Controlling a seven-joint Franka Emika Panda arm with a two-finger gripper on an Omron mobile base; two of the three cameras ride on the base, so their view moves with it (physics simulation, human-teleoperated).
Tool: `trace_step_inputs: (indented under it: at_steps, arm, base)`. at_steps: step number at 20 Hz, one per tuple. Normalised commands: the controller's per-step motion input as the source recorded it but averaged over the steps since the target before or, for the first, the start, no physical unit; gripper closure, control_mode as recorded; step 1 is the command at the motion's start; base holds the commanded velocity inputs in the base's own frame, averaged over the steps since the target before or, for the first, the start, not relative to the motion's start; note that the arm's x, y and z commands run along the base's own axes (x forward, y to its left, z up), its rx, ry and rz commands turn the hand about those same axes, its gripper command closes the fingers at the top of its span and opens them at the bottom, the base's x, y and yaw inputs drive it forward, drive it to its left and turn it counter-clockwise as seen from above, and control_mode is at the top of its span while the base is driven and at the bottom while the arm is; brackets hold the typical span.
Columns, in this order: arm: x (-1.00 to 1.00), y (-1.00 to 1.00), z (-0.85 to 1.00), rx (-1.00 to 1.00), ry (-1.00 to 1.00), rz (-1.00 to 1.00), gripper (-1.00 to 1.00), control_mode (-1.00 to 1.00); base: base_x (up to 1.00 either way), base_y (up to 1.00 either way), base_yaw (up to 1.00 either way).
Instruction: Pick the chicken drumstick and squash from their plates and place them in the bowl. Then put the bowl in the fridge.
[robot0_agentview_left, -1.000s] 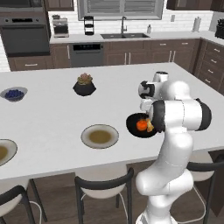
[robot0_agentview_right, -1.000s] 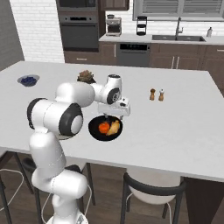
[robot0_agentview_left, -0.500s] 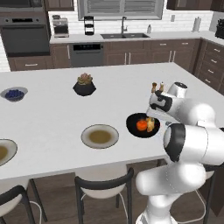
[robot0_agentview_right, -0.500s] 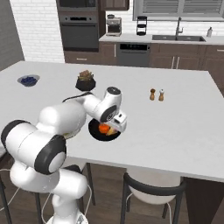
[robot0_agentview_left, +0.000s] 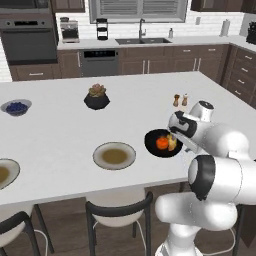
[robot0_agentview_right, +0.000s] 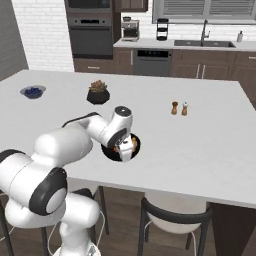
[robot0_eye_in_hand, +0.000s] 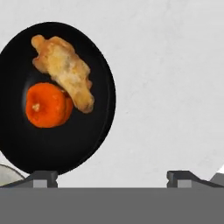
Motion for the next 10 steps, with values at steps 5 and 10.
trace_step_inputs:
  at_steps: [5, 10]
  arm:
    - [0.07, 0.0, 0.06, 0.13, 0.48, -0.39, -1.0, -1.0]
    - [0.36, 0.0, -0.11, 0.06, 0.16, 0.09, -1.0, -1.0]
  base:
    - [0.0, 0.0, 0.0]
    - [0.0, 0.0, 0.0]
